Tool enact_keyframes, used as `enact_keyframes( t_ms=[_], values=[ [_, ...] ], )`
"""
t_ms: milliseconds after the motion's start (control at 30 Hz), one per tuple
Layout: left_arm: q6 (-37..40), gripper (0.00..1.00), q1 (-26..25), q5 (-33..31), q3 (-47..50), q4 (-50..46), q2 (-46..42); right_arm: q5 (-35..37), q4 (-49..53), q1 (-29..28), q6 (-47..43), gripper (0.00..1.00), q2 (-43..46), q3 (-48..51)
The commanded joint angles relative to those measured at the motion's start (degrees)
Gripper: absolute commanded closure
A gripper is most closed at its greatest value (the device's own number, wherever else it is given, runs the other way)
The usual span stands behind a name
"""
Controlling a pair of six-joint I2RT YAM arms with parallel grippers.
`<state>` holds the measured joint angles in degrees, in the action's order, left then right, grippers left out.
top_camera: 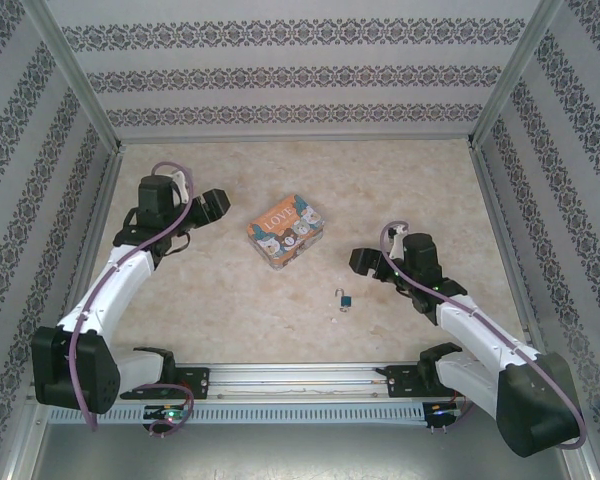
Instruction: Unlock the padlock with the key
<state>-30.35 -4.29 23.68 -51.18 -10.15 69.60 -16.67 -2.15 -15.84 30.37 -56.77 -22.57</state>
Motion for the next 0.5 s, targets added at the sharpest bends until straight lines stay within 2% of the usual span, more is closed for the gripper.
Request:
enact_keyframes(
  t_ms=[0,100,167,467],
  values=[
    [0.73,0.17,1.61,0.41,1.14,3.67,-0.05,3.23,-1.91,0.84,-0.96,0.02,-0.2,-1.83],
    [0.66,0.1,2.26,0.71,1.91,5.25,0.02,3.99,-2.84,1.37,-0.94,0.02,-0.86,-1.91],
    [1.34,0.0,2.6,0.5,2.58,6.07,-0.26,5.06,-3.16,1.53,-1.09,0.02,-1.08,-2.03],
    [6.46,0.01,3.41,-3.73,5.94,6.85,-3.93,12.49,-0.85,2.03,-6.49,0.02,1.01,-3.5]
  ],
)
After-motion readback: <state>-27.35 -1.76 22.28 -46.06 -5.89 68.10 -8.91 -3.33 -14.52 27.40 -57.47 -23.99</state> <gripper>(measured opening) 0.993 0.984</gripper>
